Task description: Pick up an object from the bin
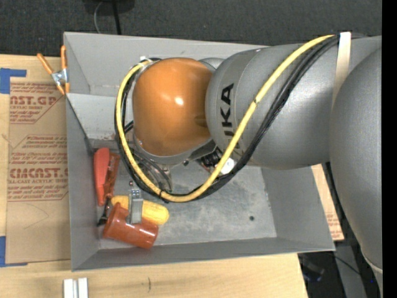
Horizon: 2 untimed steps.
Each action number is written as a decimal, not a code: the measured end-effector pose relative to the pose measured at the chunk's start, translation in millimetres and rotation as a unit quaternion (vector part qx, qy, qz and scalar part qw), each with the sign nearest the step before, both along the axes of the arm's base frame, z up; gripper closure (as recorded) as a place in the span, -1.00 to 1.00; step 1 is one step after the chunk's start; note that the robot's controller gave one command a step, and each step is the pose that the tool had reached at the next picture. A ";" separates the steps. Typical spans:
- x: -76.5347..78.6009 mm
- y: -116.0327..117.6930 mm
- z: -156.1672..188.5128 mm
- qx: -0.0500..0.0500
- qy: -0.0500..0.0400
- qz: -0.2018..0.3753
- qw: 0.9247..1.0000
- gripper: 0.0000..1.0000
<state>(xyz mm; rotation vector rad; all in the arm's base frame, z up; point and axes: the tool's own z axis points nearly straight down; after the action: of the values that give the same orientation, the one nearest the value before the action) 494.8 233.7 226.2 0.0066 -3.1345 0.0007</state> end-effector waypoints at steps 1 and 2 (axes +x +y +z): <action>2.0 -1.5 4.8 0.001 -0.004 -0.001 1.000 -1.00; 7.0 -4.0 -28.8 0.002 -0.005 0.046 0.999 -1.00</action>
Offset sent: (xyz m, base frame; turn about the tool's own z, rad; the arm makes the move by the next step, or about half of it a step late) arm 0.0174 -0.0138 -0.1254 -0.3417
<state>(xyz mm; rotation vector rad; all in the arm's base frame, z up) 501.8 229.7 197.4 0.1527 -3.1415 -0.0041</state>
